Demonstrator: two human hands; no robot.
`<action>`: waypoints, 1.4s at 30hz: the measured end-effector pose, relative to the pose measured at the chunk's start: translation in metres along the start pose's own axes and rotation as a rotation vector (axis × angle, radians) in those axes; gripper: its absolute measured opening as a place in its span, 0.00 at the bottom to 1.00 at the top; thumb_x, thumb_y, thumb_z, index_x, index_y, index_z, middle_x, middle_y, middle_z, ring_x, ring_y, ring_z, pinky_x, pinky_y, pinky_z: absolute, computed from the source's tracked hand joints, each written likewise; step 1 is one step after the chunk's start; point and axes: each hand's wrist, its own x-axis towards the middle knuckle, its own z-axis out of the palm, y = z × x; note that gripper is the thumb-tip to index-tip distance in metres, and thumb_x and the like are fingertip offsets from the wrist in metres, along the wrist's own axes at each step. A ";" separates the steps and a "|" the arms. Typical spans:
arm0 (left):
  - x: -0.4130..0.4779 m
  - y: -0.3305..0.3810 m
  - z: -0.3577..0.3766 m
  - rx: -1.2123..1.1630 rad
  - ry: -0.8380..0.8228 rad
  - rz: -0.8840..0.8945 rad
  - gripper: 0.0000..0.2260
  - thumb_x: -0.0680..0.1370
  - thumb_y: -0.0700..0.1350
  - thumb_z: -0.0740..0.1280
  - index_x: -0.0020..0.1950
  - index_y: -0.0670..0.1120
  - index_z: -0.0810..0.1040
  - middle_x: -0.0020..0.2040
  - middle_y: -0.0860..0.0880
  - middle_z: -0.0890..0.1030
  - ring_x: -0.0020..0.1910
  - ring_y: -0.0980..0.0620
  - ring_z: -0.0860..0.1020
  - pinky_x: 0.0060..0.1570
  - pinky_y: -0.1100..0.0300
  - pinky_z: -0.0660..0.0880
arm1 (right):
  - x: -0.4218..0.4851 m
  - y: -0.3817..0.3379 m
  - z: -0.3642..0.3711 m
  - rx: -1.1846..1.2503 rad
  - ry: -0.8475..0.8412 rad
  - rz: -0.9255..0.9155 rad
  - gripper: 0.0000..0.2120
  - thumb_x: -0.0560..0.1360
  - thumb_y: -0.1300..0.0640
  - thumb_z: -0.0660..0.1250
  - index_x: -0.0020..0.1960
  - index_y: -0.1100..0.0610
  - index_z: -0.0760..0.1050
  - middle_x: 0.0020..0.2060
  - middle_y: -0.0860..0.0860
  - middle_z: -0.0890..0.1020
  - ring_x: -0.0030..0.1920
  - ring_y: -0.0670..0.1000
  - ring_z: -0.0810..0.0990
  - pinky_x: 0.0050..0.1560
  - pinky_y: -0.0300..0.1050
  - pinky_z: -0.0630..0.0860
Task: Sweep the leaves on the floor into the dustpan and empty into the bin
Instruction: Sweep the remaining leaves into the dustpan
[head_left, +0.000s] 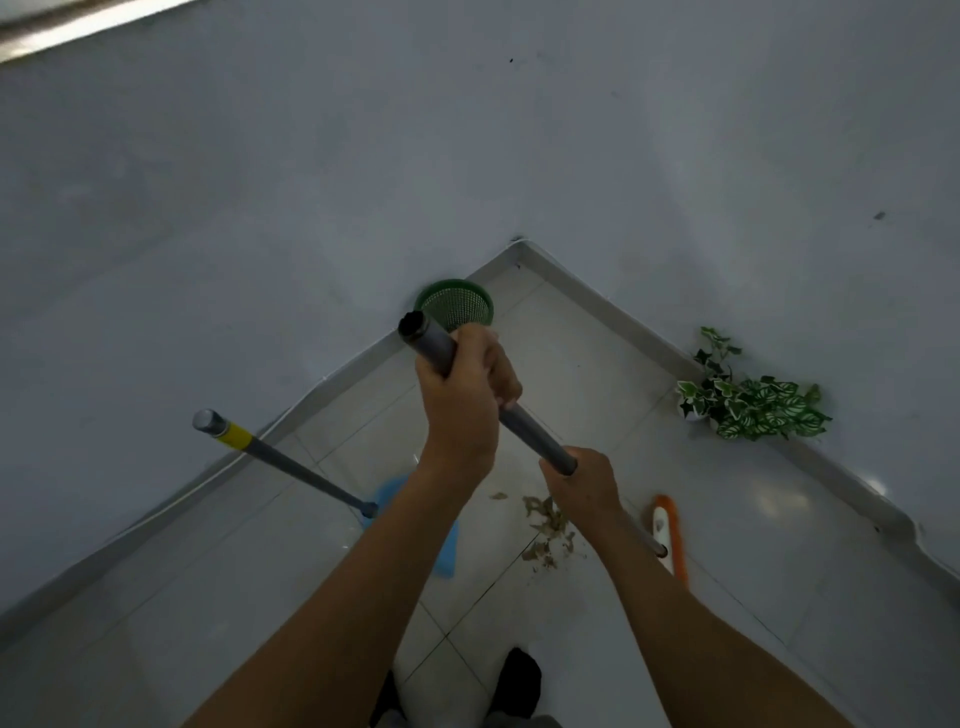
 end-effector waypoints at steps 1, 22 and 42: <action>0.000 0.007 -0.006 0.000 0.007 0.013 0.14 0.72 0.40 0.58 0.28 0.46 0.61 0.19 0.54 0.61 0.18 0.57 0.58 0.21 0.64 0.58 | -0.001 -0.006 0.007 0.013 0.003 -0.014 0.21 0.73 0.59 0.67 0.26 0.50 0.62 0.21 0.44 0.66 0.24 0.42 0.62 0.25 0.33 0.58; -0.008 0.188 -0.125 0.178 0.214 0.276 0.21 0.73 0.40 0.62 0.19 0.52 0.68 0.17 0.56 0.65 0.17 0.58 0.63 0.24 0.65 0.63 | -0.039 -0.196 0.168 0.275 -0.064 -0.158 0.23 0.71 0.63 0.66 0.24 0.50 0.60 0.17 0.43 0.63 0.21 0.42 0.60 0.25 0.37 0.58; -0.003 0.170 -0.074 0.101 -0.014 0.166 0.19 0.76 0.35 0.60 0.25 0.47 0.64 0.18 0.55 0.62 0.17 0.58 0.59 0.22 0.65 0.58 | -0.025 -0.167 0.094 0.194 0.010 -0.127 0.22 0.72 0.63 0.65 0.26 0.52 0.57 0.18 0.44 0.61 0.20 0.44 0.57 0.28 0.42 0.57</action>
